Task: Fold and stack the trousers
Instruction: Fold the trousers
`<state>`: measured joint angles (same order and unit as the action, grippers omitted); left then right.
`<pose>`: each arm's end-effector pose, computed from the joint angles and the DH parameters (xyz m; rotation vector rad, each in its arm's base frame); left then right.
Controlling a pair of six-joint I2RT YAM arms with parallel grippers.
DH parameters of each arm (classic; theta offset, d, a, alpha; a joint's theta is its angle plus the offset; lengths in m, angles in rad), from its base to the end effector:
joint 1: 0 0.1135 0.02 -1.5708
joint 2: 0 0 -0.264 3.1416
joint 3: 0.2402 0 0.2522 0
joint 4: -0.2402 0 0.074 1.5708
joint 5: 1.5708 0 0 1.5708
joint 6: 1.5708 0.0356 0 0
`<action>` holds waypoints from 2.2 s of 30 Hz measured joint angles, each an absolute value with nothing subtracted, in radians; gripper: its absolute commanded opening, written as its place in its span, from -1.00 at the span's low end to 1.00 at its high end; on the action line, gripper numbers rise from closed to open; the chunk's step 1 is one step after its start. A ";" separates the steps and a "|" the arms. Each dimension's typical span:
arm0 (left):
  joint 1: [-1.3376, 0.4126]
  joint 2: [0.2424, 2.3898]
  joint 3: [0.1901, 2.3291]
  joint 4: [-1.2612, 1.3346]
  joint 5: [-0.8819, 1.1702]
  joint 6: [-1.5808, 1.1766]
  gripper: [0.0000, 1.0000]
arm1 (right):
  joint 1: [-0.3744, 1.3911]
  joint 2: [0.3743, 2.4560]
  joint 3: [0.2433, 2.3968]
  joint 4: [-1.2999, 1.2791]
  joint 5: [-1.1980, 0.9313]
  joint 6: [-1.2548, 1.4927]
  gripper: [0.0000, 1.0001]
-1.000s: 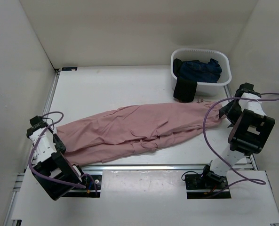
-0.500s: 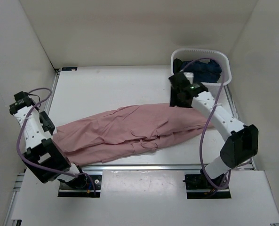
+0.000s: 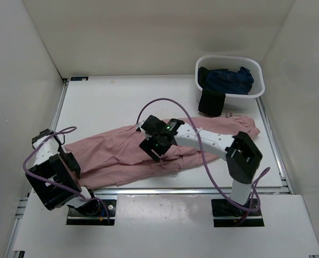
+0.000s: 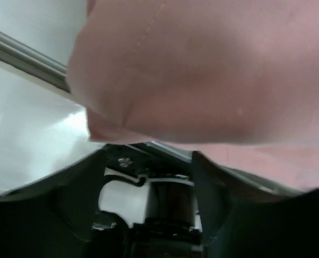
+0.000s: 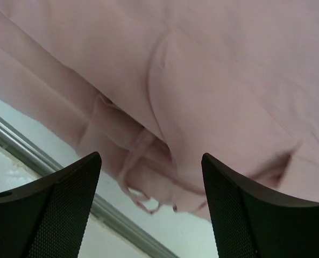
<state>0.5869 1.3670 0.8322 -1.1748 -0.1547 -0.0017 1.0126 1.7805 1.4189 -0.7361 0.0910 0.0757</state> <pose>0.1575 0.1113 0.1907 0.8434 -2.8375 -0.1603 0.2015 0.3165 0.2437 -1.1844 2.4058 0.2302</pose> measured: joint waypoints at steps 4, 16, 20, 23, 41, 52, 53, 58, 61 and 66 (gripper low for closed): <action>0.587 1.367 0.807 -1.138 -0.137 -0.006 -0.37 | 1.040 1.901 1.478 -0.725 0.096 0.036 0.50; 0.587 1.361 0.822 -1.089 -0.115 0.000 -0.70 | 1.048 1.998 1.501 -0.730 0.246 0.023 -0.52; 0.587 1.333 0.847 -1.089 -0.116 0.000 -0.70 | 1.048 1.998 1.504 -0.729 0.288 0.056 -1.00; 0.587 1.306 0.887 -1.092 -0.121 0.001 -0.70 | 1.048 1.986 1.504 -0.730 0.313 0.072 -1.00; 0.589 1.302 0.799 -1.085 -0.118 0.000 0.74 | 1.104 1.862 1.501 -0.759 0.357 0.077 -1.00; 0.593 1.373 0.775 -0.998 -0.124 0.003 0.65 | 1.108 1.860 1.467 -0.749 0.357 0.080 -1.00; 0.593 1.373 0.776 -0.992 -0.124 0.002 0.73 | 1.108 1.860 1.464 -0.747 0.357 0.080 -1.00; 0.593 1.366 0.783 -0.968 -0.128 0.001 0.76 | 1.108 1.860 1.457 -0.746 0.356 0.083 -1.00; 0.593 1.365 0.783 -0.954 -0.132 0.000 0.62 | 1.108 1.860 1.457 -0.744 0.356 0.084 -1.00; 0.593 1.370 0.783 -0.936 -0.108 -0.004 -0.24 | 1.108 1.860 1.457 -0.744 0.352 0.084 -1.00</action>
<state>0.5926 1.3705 0.7826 -0.9360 -0.1078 -0.0040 1.1084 1.8595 1.4567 -0.7441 0.3523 0.0845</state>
